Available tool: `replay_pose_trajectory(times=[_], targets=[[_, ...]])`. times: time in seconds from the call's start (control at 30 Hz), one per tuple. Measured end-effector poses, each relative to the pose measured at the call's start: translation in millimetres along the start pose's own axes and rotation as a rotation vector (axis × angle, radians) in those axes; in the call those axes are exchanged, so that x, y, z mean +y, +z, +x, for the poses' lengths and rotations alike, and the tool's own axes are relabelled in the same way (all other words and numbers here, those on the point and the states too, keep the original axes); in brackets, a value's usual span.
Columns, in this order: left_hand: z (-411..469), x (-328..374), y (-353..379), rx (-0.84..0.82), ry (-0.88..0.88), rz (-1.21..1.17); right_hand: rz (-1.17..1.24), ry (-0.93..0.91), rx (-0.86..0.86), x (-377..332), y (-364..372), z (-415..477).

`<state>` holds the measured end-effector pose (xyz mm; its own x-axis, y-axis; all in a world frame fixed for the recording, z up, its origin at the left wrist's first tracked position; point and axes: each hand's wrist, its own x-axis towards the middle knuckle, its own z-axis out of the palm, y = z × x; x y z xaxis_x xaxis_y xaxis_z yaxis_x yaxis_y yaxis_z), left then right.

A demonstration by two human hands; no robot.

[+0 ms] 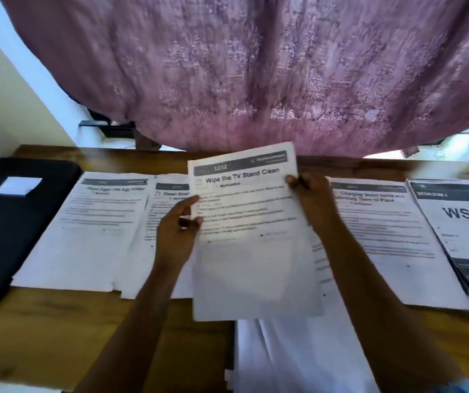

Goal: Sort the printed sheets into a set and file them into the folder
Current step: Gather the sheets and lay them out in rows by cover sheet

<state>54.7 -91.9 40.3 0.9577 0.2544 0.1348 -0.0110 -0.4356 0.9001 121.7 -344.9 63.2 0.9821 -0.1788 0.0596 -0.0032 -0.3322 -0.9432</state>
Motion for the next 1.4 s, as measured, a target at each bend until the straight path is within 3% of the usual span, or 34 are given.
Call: replay_pose_trajectory(times=[0.27, 0.33, 0.43, 0.53, 0.6, 0.77, 0.93, 1.03, 1.23, 1.4], targets=[[62.8, -77.8, -57.7, 0.018, -0.11, 0.378, -0.24, 0.075, -0.153, 14.2, 135.3, 7.0], [65.3, -88.7, -60.4, -0.011, -0.085, 0.508, -0.314, 0.012, -0.099, 12.3, 145.3, 1.7], [61.7, -93.0, -61.2, -0.038, -0.007, 0.715, -0.61, -0.182, -0.072, 10.4, 149.7, -20.8], [44.4, -96.0, -52.8, -0.113, 0.178, 0.791, -0.851, -0.327, -0.229, 18.5, 156.8, -57.9], [32.1, -102.9, -44.6, -0.196, 0.199, 0.849, -0.935, -0.34, -0.327, 27.6, 165.2, -75.6], [34.5, -114.0, -45.3, -0.327, 0.078, 0.856, -0.877, -0.307, -0.322, 32.0, 178.7, -85.4], [31.3, -98.6, -42.0, -0.277, 0.06, 0.819, -0.847, -0.38, -0.184, 21.9, 145.0, -86.2], [12.0, -76.4, -18.4, -0.222, 0.153, 0.742, -0.827, -0.282, -0.012, 23.1, 95.9, -88.5], [-48.3, -36.6, 54.9, -0.452, 0.378, 0.647, -0.844, 0.129, 0.251, 46.6, -15.9, -93.3], [-65.0, -45.1, 78.4, -0.507, 0.386, 0.677, -0.591, 0.394, 0.163, 66.8, -54.5, -90.1]])
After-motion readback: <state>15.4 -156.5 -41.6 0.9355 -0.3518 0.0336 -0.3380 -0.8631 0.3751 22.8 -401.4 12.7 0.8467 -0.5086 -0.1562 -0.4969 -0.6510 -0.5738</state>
